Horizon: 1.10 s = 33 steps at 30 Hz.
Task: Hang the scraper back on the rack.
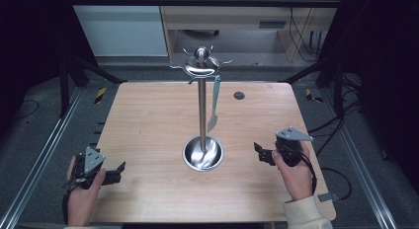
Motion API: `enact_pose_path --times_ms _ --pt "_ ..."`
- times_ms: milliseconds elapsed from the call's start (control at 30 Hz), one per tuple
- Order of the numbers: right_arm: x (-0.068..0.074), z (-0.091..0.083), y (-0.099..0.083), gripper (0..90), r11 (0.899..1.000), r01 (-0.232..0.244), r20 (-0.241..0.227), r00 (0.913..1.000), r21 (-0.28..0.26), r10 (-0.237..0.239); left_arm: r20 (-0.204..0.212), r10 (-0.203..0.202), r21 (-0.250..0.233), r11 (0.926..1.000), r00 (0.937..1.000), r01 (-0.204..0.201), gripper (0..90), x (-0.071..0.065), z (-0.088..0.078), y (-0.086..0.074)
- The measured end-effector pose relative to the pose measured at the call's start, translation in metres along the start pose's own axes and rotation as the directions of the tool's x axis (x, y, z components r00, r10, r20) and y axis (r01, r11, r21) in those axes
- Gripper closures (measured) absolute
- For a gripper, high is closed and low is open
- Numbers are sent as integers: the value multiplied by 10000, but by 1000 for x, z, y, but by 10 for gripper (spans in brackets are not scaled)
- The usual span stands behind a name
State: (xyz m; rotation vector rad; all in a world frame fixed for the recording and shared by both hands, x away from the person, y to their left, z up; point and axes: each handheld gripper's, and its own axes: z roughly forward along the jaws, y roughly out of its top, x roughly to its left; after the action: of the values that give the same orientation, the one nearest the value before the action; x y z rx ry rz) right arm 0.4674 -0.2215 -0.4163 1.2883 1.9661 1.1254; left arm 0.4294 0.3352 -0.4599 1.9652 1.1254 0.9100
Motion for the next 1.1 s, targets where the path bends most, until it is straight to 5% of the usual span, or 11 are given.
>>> enact_pose_path --times_ms 700,867,1100 --pt "-34 39 -23 128 9973 -327 1015 9945 661 258 -149 52 221 9997 9999 -49 28 0 4 -1" --pt "-37 47 -21 138 9968 -707 1219 9904 376 657 -159 88 288 9995 9998 -84 28 -2 5 -1" --pt "-39 57 -22 154 9988 -493 1406 9888 -44 494 -5 -129 271 9995 9999 129 32 -3 10 -2"
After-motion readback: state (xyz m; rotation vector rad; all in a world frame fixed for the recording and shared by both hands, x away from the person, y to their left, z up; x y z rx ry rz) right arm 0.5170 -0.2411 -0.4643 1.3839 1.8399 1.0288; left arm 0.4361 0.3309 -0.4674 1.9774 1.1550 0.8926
